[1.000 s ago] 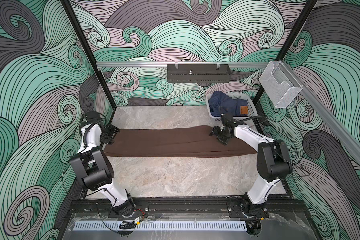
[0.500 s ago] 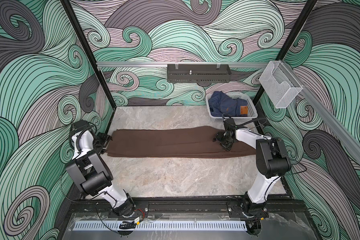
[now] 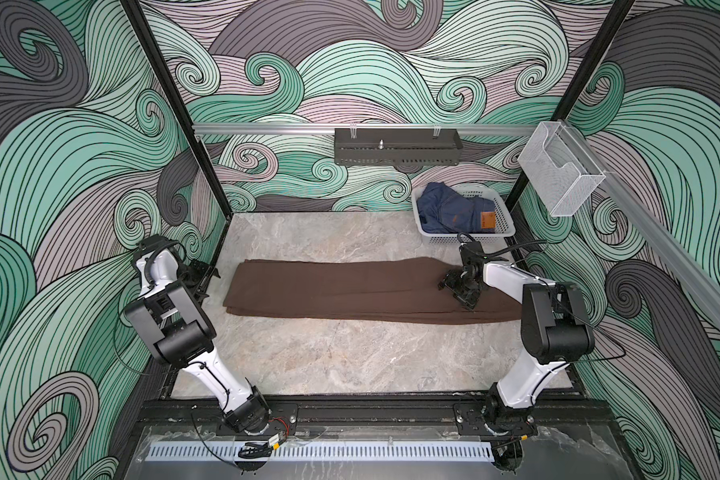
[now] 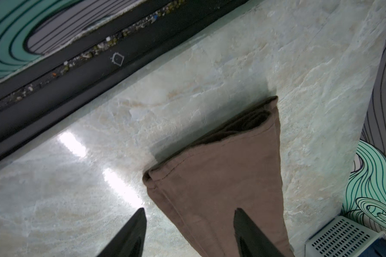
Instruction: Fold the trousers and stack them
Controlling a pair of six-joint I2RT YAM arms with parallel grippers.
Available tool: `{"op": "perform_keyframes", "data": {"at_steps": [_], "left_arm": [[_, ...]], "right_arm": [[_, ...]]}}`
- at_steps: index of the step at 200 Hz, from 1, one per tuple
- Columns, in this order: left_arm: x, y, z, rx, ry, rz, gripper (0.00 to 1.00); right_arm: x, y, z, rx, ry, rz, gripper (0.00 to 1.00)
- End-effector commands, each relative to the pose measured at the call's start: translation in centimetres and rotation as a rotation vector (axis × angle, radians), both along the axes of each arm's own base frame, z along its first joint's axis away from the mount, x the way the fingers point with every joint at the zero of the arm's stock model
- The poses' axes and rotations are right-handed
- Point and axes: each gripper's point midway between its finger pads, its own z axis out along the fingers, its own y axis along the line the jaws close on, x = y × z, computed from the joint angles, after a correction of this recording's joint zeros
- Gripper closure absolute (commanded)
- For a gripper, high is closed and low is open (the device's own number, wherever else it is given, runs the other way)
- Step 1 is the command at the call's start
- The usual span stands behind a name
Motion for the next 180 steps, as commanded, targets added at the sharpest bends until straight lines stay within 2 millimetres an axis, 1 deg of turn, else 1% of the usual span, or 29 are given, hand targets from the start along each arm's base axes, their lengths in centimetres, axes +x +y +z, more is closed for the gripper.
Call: {"op": "perform_keyframes", "data": {"at_steps": [1,11,39,60,78,99,121,136,156,167,180], "left_arm": [[1.9,-1.4,-0.5,-0.04,0.005,-0.106,0.33],[3.3,-1.9,-0.9,-0.055,-0.005,-0.137,0.32],[6.6,-2.6,-0.9,-0.023,-0.03,-0.236,0.31],[8.4,-2.6,-1.4,-0.002,-0.025,-0.284,0.31],[9.5,-2.3,-2.1,0.013,-0.007,-0.316,0.31],[10.9,-2.8,-3.2,0.004,0.009,-0.35,0.34],[11.5,-3.4,-4.5,0.005,0.05,-0.384,0.37],[11.4,-3.7,-5.3,0.002,0.074,-0.394,0.39],[11.1,-4.0,-5.7,-0.006,0.093,-0.403,0.43],[11.0,-4.2,-5.6,-0.014,0.095,-0.408,0.47],[10.6,-4.5,-5.4,-0.029,0.098,-0.412,0.57]], "right_arm": [[-1.2,-0.2,0.8,-0.009,0.021,0.032,0.16],[-1.1,0.1,1.3,-0.004,0.007,0.047,0.16],[-0.9,0.6,2.4,0.012,-0.027,0.07,0.15],[-0.8,1.1,2.7,0.035,-0.036,0.087,0.15],[-0.7,1.6,2.9,0.052,-0.039,0.101,0.14],[-0.7,2.0,3.1,0.069,-0.045,0.11,0.15],[-0.6,2.2,3.0,0.081,-0.045,0.113,0.14],[-0.6,2.3,3.0,0.084,-0.045,0.115,0.15],[-0.6,2.4,3.0,0.09,-0.047,0.117,0.14],[-0.6,2.4,2.9,0.089,-0.043,0.116,0.15],[-0.6,2.4,2.8,0.089,-0.043,0.116,0.15]]}}
